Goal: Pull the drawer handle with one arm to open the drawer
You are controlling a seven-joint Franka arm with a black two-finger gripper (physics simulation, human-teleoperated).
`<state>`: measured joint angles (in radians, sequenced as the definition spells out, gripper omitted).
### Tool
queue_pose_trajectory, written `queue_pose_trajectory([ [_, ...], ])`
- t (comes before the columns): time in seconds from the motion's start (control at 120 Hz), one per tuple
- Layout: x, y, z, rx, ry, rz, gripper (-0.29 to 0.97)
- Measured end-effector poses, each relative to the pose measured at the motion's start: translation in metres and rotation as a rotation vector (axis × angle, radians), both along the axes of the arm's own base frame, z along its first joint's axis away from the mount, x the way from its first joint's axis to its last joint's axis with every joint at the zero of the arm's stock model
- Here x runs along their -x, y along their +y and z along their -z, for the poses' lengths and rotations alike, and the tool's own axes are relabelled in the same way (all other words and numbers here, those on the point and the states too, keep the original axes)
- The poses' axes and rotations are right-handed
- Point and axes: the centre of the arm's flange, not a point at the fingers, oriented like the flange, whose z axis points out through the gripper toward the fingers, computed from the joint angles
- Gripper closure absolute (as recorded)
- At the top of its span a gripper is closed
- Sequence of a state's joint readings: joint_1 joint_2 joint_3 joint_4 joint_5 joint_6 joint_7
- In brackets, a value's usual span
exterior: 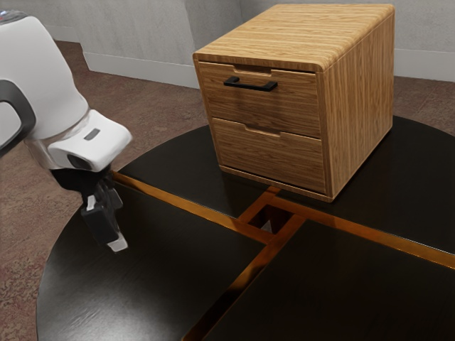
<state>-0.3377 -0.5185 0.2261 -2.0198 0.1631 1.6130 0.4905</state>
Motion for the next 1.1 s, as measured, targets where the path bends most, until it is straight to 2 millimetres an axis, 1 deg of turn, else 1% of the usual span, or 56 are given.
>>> queue_pose_trajectory([
  [0.158,-0.014,-0.002,-0.013,-0.027,-0.111,0.299,0.0],
  [0.233,-0.023,0.0,-0.015,-0.05,-0.153,0.419,0.0],
  [0.333,-0.046,0.007,-0.016,-0.077,-0.19,0.541,0.0],
  [0.433,-0.072,0.015,-0.027,-0.096,-0.234,0.629,0.0],
  [0.492,-0.084,0.013,-0.036,-0.111,-0.26,0.684,0.0],
  [0.567,-0.09,0.004,-0.045,-0.121,-0.291,0.757,0.0],
  [0.633,-0.095,0.0,-0.048,-0.109,-0.335,0.803,0.0],
  [0.783,-0.106,0.002,-0.049,-0.099,-0.399,0.861,0.0],
  [0.875,-0.114,-0.003,-0.066,-0.115,-0.46,0.892,0.0],
  [0.917,-0.117,-0.003,-0.069,-0.12,-0.478,0.9,0.0],
  [0.967,-0.123,-0.003,-0.067,-0.12,-0.484,0.908,0.0],
  [1.042,-0.135,-0.004,-0.055,-0.114,-0.475,0.922,0.0],
  [1.1,-0.14,-0.004,-0.049,-0.11,-0.474,0.929,0.0],
])
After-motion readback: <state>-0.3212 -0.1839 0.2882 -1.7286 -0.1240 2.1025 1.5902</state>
